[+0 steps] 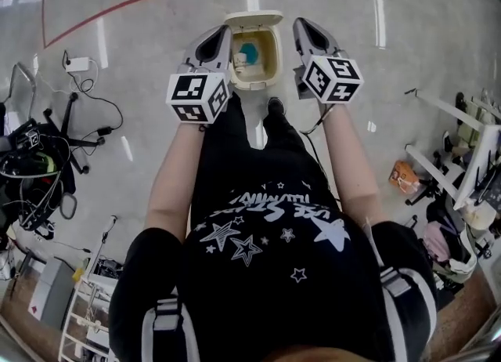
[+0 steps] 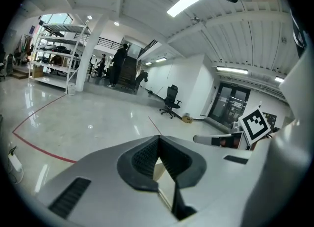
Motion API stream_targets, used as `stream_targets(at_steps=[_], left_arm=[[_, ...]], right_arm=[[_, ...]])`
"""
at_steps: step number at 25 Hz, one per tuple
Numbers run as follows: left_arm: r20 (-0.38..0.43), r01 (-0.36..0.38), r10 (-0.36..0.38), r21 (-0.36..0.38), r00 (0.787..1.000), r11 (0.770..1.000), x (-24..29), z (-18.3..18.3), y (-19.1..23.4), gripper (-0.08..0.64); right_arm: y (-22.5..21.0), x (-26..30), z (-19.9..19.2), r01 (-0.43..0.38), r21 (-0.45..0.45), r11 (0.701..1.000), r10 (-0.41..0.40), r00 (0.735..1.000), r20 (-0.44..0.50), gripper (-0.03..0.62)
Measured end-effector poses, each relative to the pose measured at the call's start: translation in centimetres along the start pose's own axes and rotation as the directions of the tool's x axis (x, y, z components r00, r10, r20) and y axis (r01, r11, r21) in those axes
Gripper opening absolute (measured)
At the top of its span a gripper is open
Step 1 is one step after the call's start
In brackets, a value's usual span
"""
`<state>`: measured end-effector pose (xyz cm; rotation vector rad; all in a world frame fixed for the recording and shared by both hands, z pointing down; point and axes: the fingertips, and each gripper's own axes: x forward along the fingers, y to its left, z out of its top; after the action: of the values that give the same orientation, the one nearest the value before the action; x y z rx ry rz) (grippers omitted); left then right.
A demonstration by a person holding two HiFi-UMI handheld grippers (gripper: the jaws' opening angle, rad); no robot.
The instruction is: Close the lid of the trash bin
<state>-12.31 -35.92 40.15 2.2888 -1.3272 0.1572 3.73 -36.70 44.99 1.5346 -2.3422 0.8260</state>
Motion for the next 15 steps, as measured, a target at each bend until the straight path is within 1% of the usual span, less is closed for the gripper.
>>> stream_targets(at_steps=[5,9,15], left_arm=[[-0.041,0.016,-0.016,-0.009,0.999,1.0,3.6,-1.4,2.5,0.011],[-0.082,0.036,-0.037,-0.015,0.996,0.999,5.7,-3.0,3.9,0.011],[-0.132,0.043,-0.044,-0.01,0.99,0.999,8.3,-5.8,5.8,0.011]], right_arm=[[-1.5,4.1,-1.2,0.026,-0.006,1.0,-0.026,0.999,-0.03,0.005],[-2.2,6.7,-2.6,0.038,-0.015,0.999,-0.039,0.997,-0.066,0.005],[-3.1,10.0,-5.0,0.043,-0.018,0.999,-0.045,0.992,-0.115,0.005]])
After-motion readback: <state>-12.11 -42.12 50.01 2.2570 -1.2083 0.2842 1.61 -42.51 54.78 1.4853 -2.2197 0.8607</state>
